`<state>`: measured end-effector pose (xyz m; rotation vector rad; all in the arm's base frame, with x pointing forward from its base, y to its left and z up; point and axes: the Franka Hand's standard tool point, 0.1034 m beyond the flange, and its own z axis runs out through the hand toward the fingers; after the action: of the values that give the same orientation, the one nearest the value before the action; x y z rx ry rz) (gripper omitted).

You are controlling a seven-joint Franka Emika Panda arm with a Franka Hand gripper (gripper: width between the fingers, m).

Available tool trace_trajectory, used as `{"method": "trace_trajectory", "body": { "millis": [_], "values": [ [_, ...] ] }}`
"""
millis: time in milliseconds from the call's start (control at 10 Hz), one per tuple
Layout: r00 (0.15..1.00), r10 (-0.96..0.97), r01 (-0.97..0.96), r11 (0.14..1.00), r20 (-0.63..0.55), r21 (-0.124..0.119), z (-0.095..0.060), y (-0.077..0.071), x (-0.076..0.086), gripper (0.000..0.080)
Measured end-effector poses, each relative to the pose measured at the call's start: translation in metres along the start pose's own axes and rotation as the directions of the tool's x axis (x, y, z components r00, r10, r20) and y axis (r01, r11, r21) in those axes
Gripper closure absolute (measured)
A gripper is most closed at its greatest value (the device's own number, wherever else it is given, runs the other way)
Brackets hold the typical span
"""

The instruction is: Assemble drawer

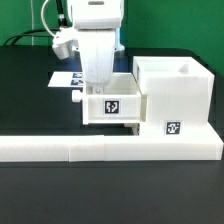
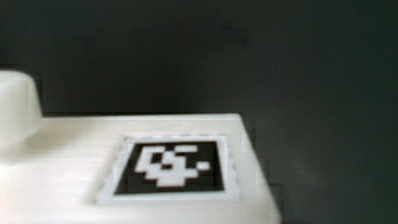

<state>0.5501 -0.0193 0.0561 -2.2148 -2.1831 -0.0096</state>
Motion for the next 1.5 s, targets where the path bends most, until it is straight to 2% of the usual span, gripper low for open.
{"method": "trace_trajectory", "body": {
  "millis": [100,1500],
  "values": [
    [1.0,0.003,-0.003,1.0,-0.002,-0.005,-0.0002,0.0008,-0.0001,0.0757],
    [1.0,-0.002,0.002,1.0,-0.003,-0.003,0.0006,0.0,0.0079,0.0757]
  ]
}}
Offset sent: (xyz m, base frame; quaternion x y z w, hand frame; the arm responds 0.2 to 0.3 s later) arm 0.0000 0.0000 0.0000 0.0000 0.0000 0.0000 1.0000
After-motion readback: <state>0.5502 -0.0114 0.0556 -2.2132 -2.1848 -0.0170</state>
